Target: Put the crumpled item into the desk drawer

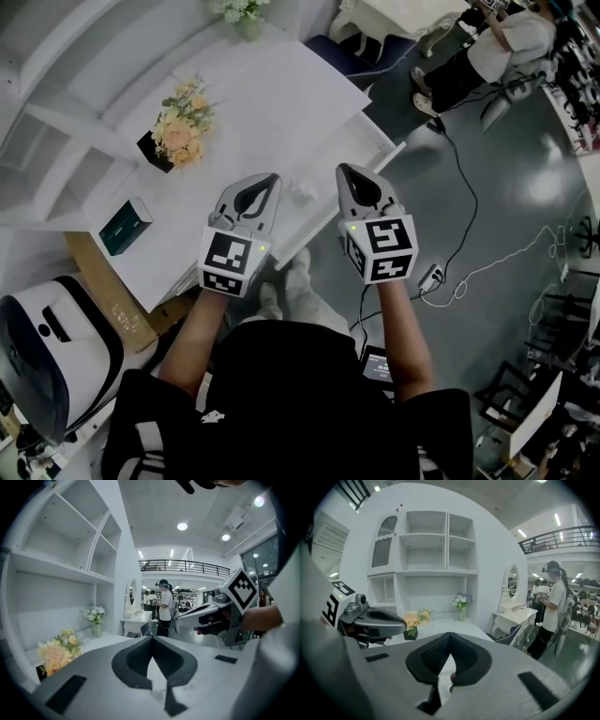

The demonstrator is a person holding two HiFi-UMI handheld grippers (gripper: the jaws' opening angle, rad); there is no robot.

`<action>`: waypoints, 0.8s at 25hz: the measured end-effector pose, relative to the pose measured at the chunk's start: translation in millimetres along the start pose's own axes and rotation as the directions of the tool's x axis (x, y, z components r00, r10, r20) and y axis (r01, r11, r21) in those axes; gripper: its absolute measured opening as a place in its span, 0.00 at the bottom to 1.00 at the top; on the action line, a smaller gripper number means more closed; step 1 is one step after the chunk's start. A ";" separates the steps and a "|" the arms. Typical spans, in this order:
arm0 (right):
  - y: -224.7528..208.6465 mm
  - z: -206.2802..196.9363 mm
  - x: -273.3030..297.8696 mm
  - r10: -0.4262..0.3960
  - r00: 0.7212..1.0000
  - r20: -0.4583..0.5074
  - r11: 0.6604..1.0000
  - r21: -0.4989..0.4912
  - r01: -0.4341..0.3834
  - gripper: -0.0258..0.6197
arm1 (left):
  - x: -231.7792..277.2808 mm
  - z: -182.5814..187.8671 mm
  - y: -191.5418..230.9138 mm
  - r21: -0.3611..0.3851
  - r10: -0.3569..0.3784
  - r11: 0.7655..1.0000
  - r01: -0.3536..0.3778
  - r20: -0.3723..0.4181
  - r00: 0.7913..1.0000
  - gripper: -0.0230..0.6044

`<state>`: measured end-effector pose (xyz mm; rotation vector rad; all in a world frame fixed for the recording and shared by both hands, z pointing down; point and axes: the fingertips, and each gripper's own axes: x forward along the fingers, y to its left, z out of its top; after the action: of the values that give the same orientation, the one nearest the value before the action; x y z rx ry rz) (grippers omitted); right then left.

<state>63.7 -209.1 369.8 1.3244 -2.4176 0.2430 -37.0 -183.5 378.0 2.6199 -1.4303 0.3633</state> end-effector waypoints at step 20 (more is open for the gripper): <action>32.5 66.4 -69.1 -0.010 0.983 0.184 1.000 0.005 0.009 0.04 | -51.3 77.6 -26.4 0.094 -0.026 0.996 0.013 0.141 0.990 0.05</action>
<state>54.4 -159.4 282.1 1.4165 -2.5619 0.1281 -30.2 -145.7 289.2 2.7827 -1.4614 0.2512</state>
